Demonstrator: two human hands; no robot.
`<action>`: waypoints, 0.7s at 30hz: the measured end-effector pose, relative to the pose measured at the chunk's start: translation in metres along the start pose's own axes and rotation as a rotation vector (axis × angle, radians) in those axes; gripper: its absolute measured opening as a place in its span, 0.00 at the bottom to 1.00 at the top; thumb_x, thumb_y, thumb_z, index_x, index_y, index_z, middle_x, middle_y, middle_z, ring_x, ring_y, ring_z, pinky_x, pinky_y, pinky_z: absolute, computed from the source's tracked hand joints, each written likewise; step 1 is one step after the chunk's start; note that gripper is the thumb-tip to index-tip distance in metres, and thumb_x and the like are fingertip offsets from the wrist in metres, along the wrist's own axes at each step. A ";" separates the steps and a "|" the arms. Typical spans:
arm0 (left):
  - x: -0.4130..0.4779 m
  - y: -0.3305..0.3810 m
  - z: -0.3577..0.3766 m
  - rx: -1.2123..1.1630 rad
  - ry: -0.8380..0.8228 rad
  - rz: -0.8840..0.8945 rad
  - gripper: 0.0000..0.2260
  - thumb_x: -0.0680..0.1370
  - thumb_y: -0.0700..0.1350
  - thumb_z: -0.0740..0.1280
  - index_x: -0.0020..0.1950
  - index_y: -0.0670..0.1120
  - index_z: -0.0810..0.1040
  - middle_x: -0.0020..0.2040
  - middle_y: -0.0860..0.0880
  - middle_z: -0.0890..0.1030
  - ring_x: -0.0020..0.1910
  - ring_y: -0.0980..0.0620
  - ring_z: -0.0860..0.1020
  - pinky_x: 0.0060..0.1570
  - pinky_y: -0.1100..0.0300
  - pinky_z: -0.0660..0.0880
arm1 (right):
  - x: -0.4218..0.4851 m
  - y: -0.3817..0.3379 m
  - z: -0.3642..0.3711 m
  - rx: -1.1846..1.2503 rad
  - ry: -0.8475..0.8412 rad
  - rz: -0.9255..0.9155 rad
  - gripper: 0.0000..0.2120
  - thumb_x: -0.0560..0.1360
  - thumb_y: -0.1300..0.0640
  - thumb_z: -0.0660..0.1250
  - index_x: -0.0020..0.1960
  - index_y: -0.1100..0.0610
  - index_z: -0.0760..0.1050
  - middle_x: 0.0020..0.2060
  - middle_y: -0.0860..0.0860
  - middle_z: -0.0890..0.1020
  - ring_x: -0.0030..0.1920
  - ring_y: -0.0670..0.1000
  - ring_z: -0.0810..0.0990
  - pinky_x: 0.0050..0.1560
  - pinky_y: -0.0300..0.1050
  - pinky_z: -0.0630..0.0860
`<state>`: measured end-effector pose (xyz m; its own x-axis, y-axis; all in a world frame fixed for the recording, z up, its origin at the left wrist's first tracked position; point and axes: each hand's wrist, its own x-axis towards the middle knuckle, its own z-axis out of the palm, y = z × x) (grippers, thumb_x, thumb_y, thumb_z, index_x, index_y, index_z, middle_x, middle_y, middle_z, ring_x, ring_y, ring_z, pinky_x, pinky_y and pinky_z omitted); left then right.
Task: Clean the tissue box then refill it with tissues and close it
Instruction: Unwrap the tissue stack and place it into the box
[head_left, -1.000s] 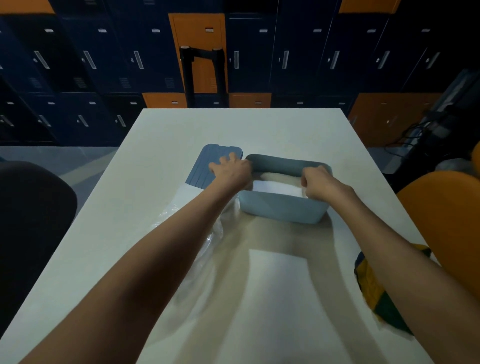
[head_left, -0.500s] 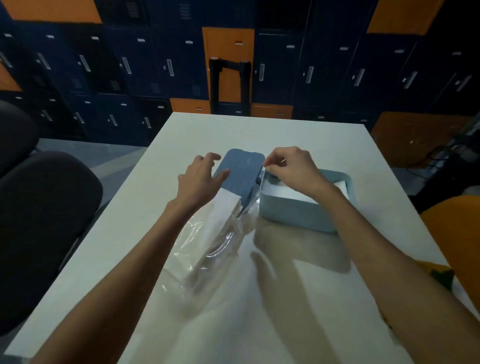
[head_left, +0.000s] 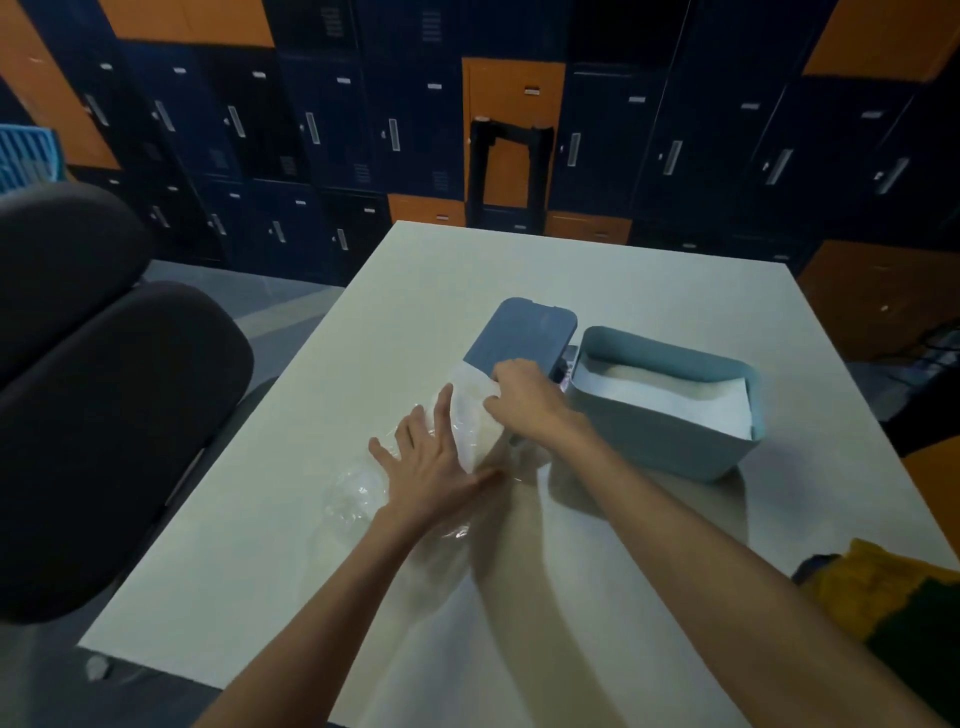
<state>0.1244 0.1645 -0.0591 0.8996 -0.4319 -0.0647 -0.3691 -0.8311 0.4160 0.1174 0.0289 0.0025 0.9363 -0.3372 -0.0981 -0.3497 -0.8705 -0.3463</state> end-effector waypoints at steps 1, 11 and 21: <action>0.000 -0.001 0.002 -0.004 0.023 0.006 0.50 0.64 0.76 0.59 0.76 0.58 0.36 0.75 0.44 0.56 0.74 0.42 0.54 0.68 0.32 0.45 | 0.000 0.000 0.001 -0.013 0.030 -0.013 0.05 0.74 0.62 0.62 0.48 0.62 0.74 0.47 0.57 0.77 0.48 0.59 0.77 0.46 0.52 0.76; 0.004 0.001 0.008 -0.070 0.113 0.028 0.48 0.68 0.72 0.64 0.76 0.57 0.38 0.73 0.45 0.60 0.73 0.44 0.57 0.68 0.34 0.48 | -0.003 0.000 0.001 -0.052 0.229 -0.035 0.07 0.74 0.57 0.62 0.48 0.56 0.79 0.47 0.51 0.82 0.52 0.55 0.76 0.56 0.52 0.64; 0.005 0.008 0.000 -0.151 0.124 0.014 0.52 0.67 0.68 0.69 0.77 0.56 0.37 0.74 0.45 0.57 0.73 0.43 0.56 0.69 0.34 0.49 | -0.002 0.000 -0.033 0.014 0.399 -0.063 0.09 0.74 0.55 0.63 0.50 0.53 0.81 0.48 0.52 0.79 0.50 0.55 0.76 0.55 0.51 0.68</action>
<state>0.1256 0.1555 -0.0560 0.9199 -0.3889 0.0500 -0.3508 -0.7591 0.5484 0.1140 0.0176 0.0330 0.8692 -0.3986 0.2926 -0.2891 -0.8897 -0.3534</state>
